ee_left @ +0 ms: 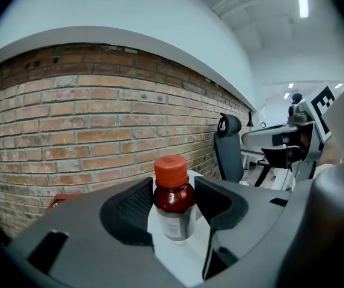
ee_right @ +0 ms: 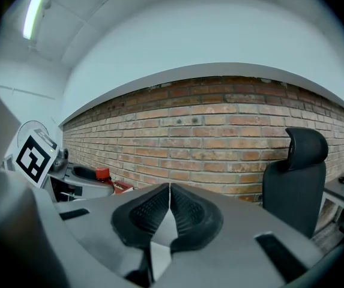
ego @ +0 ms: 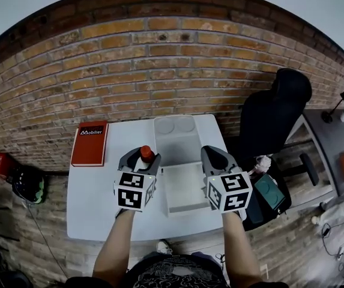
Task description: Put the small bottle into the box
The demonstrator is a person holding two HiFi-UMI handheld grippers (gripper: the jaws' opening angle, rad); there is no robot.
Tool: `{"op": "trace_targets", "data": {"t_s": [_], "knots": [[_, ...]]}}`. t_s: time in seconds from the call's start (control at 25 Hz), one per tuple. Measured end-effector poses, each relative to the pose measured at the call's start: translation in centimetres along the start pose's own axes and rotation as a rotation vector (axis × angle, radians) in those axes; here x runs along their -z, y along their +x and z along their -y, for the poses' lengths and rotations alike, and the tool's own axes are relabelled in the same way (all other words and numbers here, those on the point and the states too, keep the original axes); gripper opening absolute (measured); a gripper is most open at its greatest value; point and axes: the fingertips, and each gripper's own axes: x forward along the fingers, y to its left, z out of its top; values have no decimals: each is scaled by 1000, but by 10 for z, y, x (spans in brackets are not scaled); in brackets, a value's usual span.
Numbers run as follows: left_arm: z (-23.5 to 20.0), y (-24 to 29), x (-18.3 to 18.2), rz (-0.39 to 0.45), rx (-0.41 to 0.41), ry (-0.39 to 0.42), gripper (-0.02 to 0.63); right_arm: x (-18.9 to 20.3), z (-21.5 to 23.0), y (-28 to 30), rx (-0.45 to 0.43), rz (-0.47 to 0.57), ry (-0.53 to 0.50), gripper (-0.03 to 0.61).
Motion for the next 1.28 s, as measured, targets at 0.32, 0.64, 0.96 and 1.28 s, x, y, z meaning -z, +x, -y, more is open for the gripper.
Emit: {"op": "trace_targets", "data": {"t_s": [0.32, 0.64, 0.96, 1.28], "knots": [[12, 7, -3, -4, -5, 8, 232, -4, 17, -4, -4, 23, 2, 21], [32, 14, -17, -4, -64, 18, 232, -11, 45, -8, -60, 48, 3, 21], [55, 23, -26, -6, -108, 17, 232, -12, 72, -10, -111, 57, -2, 21], [62, 26, -23, -19, -132, 12, 232, -14, 76, -9, -148, 60, -8, 21]]}}
